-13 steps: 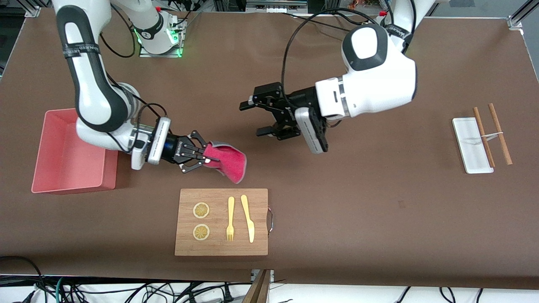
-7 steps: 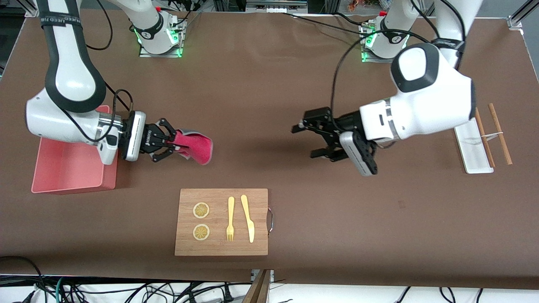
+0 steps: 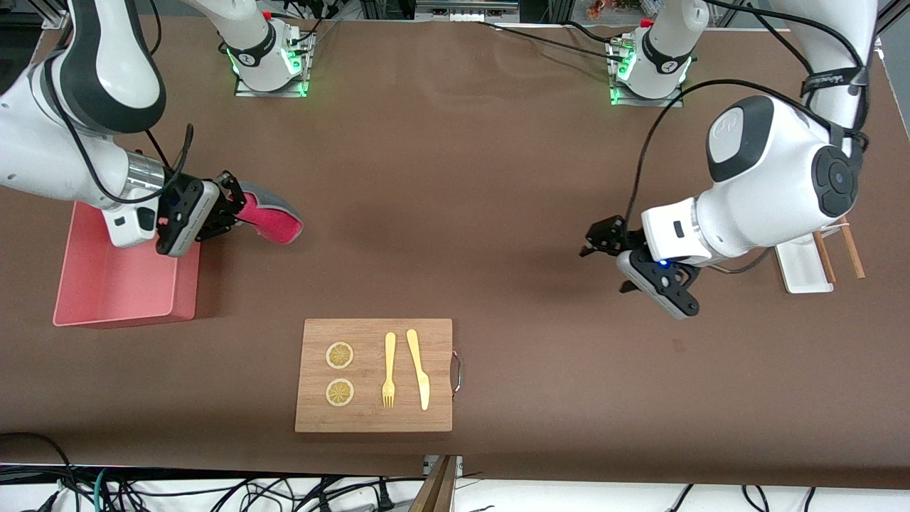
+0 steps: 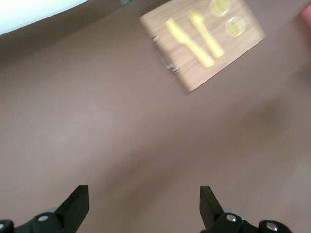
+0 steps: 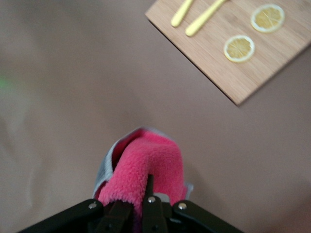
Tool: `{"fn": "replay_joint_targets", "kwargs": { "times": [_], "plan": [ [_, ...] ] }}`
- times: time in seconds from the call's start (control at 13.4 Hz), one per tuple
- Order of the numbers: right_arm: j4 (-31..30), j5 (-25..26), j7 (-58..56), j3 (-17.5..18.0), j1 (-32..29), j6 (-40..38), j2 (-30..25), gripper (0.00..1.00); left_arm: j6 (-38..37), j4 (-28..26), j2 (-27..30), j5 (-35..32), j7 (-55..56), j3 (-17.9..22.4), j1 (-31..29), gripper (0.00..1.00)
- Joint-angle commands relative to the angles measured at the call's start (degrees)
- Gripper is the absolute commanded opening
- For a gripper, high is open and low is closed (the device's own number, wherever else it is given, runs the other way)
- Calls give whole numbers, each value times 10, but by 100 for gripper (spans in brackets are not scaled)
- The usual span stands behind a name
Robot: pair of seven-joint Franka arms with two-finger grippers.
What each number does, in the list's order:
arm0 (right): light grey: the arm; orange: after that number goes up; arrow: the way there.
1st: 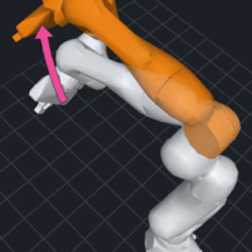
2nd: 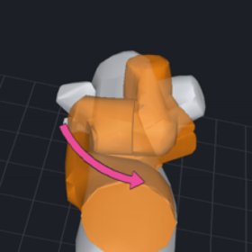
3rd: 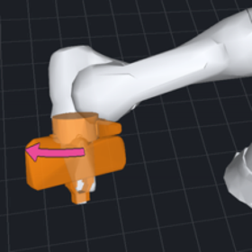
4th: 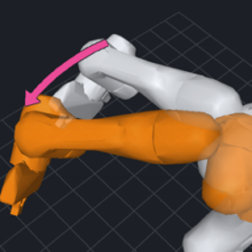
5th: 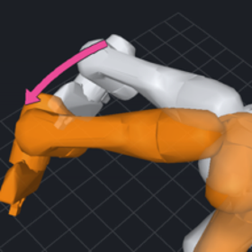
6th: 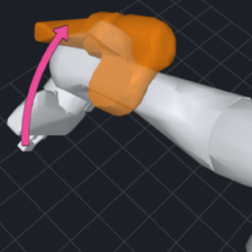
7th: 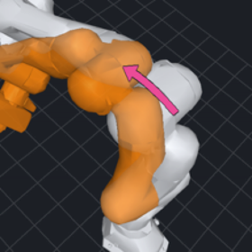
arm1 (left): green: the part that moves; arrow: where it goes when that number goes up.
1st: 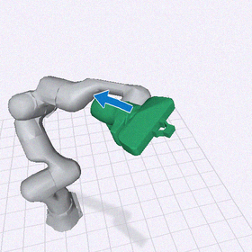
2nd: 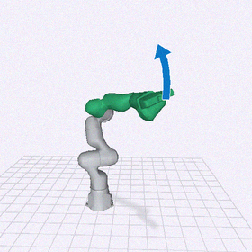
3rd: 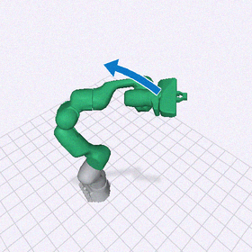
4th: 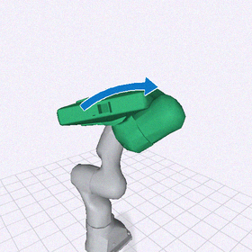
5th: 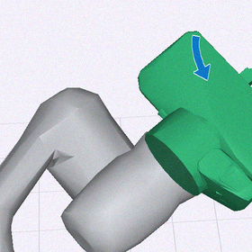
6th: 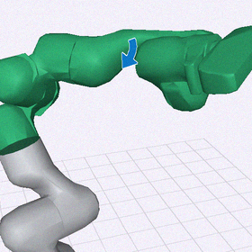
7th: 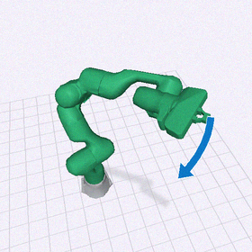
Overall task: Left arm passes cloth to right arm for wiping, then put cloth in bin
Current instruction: 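Lower the cloth to the table with the right gripper while the left gripper withdraws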
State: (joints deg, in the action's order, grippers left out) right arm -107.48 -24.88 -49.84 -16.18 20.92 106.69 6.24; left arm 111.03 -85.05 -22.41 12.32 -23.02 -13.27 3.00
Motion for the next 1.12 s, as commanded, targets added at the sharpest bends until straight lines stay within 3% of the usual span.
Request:
{"fn": "replay_joint_targets", "kwargs": {
  "times": [0.0,0.22,0.45,0.6,0.82,0.9,1.04],
  "plan": [
    [-17,70,115,4,-2,-10,-28,0,-35,2,6,-98,0,-4,-6,100],
    [-17,162,269,16,-2,-11,-25,0,-106,9,20,-158,7,9,-9,100],
    [-25,168,348,17,-3,-7,-4,0,-245,67,40,-159,64,32,-11,100],
    [-49,177,405,17,-3,26,21,0,-246,54,78,-154,74,38,-25,100],
    [-115,203,488,18,-2,132,36,0,-187,-31,154,-155,132,89,-29,100],
    [-127,207,503,18,-2,144,43,0,-158,-57,173,-152,156,110,-29,100],
    [-133,207,532,18,-2,149,60,0,-149,-71,190,-151,165,113,-29,100]
  ]
}}
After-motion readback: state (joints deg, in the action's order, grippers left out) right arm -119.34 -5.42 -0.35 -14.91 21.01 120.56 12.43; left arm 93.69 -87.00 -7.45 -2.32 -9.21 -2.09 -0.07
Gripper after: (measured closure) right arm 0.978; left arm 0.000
